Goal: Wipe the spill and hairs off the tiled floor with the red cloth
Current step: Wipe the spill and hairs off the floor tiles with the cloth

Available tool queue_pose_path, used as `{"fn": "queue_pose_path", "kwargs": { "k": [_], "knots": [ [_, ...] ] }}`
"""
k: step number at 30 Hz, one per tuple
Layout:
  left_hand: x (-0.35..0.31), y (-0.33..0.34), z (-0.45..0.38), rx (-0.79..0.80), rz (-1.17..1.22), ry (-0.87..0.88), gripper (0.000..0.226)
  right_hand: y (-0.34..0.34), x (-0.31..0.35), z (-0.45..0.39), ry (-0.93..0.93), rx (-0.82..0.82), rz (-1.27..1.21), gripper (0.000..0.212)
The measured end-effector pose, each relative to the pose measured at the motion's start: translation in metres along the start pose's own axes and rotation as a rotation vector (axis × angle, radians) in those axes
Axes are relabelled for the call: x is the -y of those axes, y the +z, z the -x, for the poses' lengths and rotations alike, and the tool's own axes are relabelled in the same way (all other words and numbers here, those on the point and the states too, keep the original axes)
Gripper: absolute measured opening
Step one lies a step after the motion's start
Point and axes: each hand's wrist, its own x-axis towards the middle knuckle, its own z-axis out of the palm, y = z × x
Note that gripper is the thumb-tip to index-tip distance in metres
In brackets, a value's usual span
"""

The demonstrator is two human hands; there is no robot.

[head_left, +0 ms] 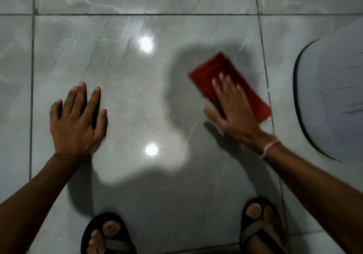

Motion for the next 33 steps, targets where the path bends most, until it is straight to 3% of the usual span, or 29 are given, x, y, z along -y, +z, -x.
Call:
{"fn": "queue_pose_path", "kwargs": {
  "k": [4,9,11,14,17,20,22,25,29,31,33],
  "knots": [
    [-0.002,0.000,-0.001,0.005,0.005,-0.013,0.062,0.060,0.074,0.083,-0.278,0.074,0.088,0.083],
    [0.002,0.003,0.002,-0.054,-0.034,0.013,0.059,0.046,0.114,-0.014,-0.593,0.074,0.251,0.068],
    [0.002,0.003,0.003,-0.042,-0.031,0.007,0.060,0.020,0.098,-0.074,-0.528,0.065,0.303,0.066],
    [0.001,0.002,0.001,-0.020,-0.020,0.005,0.061,-0.023,0.041,-0.126,-0.195,0.029,0.172,0.067],
    [0.001,0.000,-0.001,0.006,-0.007,0.000,0.063,-0.035,-0.009,-0.098,0.007,-0.008,0.036,0.068],
    [-0.002,-0.003,-0.001,0.011,-0.003,-0.017,0.063,-0.005,-0.006,-0.019,0.080,-0.082,-0.010,0.071],
    [-0.003,-0.003,-0.002,0.001,-0.018,-0.008,0.061,0.031,0.023,0.040,0.023,-0.071,-0.006,0.076],
    [-0.004,-0.005,-0.003,-0.002,-0.018,-0.003,0.059,0.070,0.077,0.094,-0.298,0.091,0.046,0.078],
    [-0.003,-0.006,-0.002,-0.012,-0.005,-0.013,0.058,0.055,0.094,0.020,-0.739,0.184,0.184,0.067],
    [-0.003,-0.004,-0.002,-0.011,-0.006,-0.015,0.058,0.032,0.096,-0.049,-0.715,0.125,0.265,0.064],
    [-0.003,-0.004,0.000,-0.015,-0.009,-0.011,0.058,0.009,0.089,-0.114,-0.545,0.064,0.285,0.063]
  ]
}}
